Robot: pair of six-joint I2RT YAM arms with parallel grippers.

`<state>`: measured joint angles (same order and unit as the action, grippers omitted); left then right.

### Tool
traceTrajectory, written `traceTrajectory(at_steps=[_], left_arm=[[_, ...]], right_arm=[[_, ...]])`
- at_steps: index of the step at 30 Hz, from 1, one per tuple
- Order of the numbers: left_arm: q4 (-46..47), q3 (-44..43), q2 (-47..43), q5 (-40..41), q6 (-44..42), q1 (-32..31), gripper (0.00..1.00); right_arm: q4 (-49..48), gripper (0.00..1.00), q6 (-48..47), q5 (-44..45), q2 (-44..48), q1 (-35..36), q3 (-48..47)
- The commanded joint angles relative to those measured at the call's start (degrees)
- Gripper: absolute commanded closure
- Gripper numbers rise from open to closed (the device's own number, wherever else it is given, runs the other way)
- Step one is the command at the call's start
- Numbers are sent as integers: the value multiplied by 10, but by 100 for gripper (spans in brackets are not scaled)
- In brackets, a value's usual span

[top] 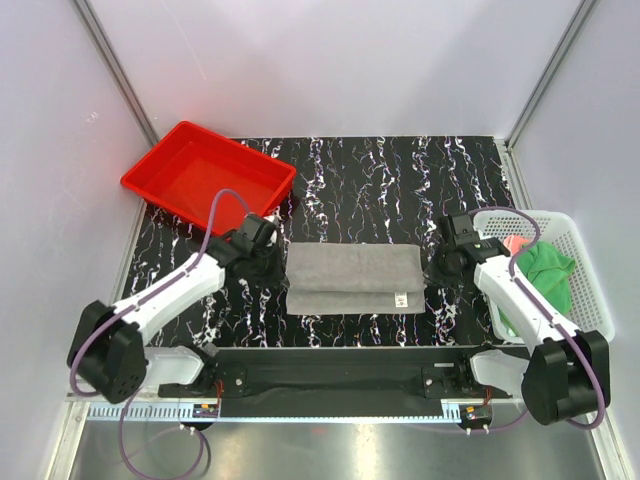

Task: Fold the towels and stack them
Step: Fold the towel

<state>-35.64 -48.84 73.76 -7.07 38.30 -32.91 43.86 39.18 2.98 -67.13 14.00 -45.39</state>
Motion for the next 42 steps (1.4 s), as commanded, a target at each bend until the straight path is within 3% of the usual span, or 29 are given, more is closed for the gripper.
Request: traceTrajectory(at_steps=[1,6,11,18,20,24,28,35,39,42], left_arm=[[-1,8,-54,-25,31,-8,100],[93,122,-74,-46,69,-38,100],[161,174,-50,-58,79,-56,100],[117,168,-32,4,65,-56,100],[97,163,-32,16,61,-55,100],[57,136,-46,46,51,-56,54],[11,83,-77,101,21,-53,41],[108,71,-55,0,0,2,38],[124,81,-5,-7,16,2,39],[137,104,19,6,21,2,40]], right_arm=[[41,100,20,32,21,3,-16],[8,100,60,6,40,3,56],[-32,100,92,19,56,3,112],[-38,99,92,-1,48,3,128],[-27,88,94,8,60,3,131],[-11,73,101,-3,85,3,119],[-3,65,72,-22,102,3,72],[-98,64,-5,-169,47,3,35],[-106,65,-20,-208,-16,3,51],[-126,68,-2,-211,-10,3,94]])
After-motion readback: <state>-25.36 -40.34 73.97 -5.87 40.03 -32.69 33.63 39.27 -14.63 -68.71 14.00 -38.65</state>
